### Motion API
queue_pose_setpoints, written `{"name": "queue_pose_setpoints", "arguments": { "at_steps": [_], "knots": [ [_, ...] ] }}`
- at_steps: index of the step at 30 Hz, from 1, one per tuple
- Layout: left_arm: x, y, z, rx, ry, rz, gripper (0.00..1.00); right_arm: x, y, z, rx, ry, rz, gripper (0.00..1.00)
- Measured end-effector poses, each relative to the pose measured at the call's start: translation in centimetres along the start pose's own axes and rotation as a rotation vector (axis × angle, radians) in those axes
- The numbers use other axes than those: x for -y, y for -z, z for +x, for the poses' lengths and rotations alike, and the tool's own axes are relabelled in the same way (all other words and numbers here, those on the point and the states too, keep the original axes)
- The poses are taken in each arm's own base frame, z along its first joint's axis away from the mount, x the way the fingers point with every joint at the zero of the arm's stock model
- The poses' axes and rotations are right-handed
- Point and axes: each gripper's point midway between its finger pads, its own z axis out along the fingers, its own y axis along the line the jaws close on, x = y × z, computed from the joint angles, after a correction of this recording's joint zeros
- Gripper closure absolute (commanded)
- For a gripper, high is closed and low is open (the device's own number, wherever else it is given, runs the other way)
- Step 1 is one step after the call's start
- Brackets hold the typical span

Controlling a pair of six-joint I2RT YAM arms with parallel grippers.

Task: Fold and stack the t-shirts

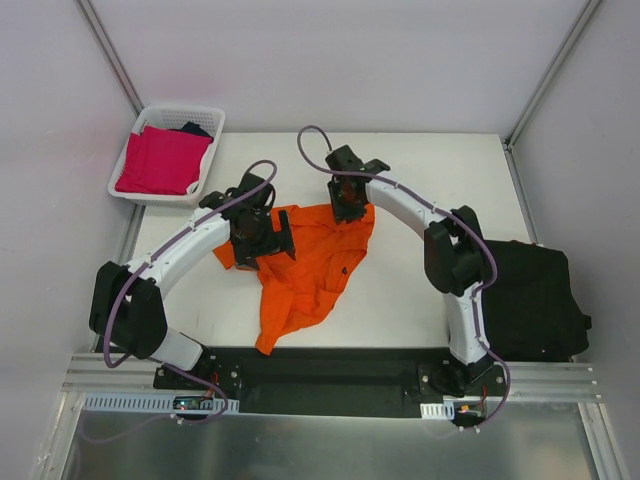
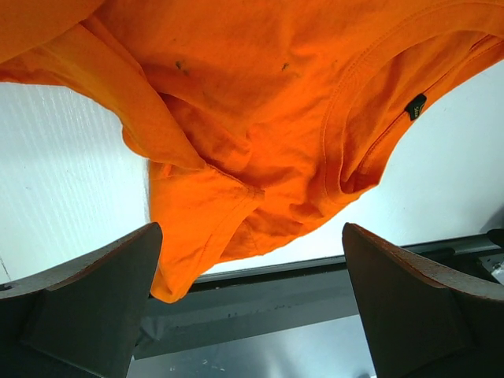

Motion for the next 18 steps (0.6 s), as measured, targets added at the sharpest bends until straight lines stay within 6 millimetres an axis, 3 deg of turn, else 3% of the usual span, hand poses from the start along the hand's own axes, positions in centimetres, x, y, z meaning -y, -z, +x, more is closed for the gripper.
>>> {"name": "queue_pose_setpoints", "arguments": {
  "at_steps": [6,14,18],
  "knots": [
    [-0.1,0.4,0.3,-0.015,0.004,-0.01,0.01,-0.2,-0.8,0.5,0.028,0.018,0.06,0.67],
    [0.0,0.9,0.3,-0.02,0.002,-0.015,0.01,2.2,-2.9,4.0,-0.054,0.002,0.124,0.66],
    [-0.2,1.0,0.6,-0.031,0.004,-0.024,0.01,1.9,-3.0,3.9,-0.05,0.001,0.109,0.66]
  ]
}}
